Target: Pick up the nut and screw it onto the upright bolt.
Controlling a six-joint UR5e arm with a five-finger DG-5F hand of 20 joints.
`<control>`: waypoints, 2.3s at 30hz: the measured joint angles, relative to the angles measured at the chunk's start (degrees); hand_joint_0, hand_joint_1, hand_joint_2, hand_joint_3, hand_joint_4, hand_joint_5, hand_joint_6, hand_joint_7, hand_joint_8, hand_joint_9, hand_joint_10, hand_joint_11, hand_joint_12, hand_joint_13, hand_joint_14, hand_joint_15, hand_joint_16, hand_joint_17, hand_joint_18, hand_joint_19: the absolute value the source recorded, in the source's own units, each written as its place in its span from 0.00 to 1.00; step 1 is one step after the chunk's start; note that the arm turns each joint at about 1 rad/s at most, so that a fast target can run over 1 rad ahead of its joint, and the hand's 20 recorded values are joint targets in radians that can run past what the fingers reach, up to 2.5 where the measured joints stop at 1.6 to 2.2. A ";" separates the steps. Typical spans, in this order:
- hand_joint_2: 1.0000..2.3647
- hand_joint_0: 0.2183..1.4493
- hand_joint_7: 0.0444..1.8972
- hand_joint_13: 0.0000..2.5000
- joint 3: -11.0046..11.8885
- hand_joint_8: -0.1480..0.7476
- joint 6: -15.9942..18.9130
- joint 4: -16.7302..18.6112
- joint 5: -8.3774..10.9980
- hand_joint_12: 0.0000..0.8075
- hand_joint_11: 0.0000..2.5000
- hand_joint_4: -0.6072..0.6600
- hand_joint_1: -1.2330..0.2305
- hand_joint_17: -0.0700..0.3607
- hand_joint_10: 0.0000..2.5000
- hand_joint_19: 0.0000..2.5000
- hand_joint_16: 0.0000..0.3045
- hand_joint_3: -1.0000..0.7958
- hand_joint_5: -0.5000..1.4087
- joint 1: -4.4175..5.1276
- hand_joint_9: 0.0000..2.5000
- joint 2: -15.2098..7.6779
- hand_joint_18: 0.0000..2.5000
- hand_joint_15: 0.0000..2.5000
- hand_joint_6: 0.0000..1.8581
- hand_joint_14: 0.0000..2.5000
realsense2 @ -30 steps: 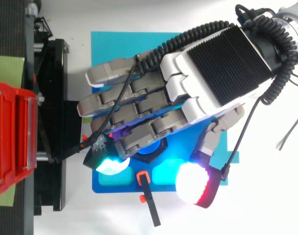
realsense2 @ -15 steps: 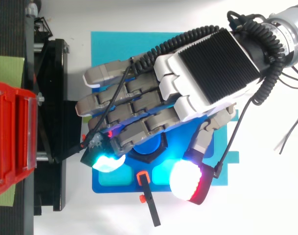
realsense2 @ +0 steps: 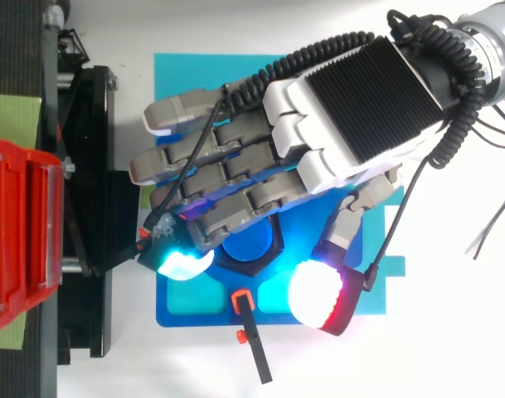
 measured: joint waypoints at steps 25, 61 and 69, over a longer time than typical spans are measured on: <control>0.00 0.20 0.38 0.19 -0.83 0.48 -0.75 0.29 0.14 0.42 0.00 0.63 0.71 0.34 0.00 0.00 0.11 0.28 0.19 -0.28 0.24 0.00 0.05 0.00 0.27 0.00; 0.00 0.22 0.78 0.26 -0.86 0.50 -0.80 1.54 -1.57 0.33 0.00 0.65 0.70 0.28 0.00 0.00 0.08 0.28 0.26 -2.62 0.33 0.00 0.14 0.00 0.27 0.00; 0.00 0.23 0.81 0.29 -0.86 0.48 -0.84 1.55 -1.75 0.31 0.00 0.61 0.69 0.27 0.00 0.00 0.07 0.28 0.29 -3.01 0.40 0.00 0.18 0.00 0.28 0.00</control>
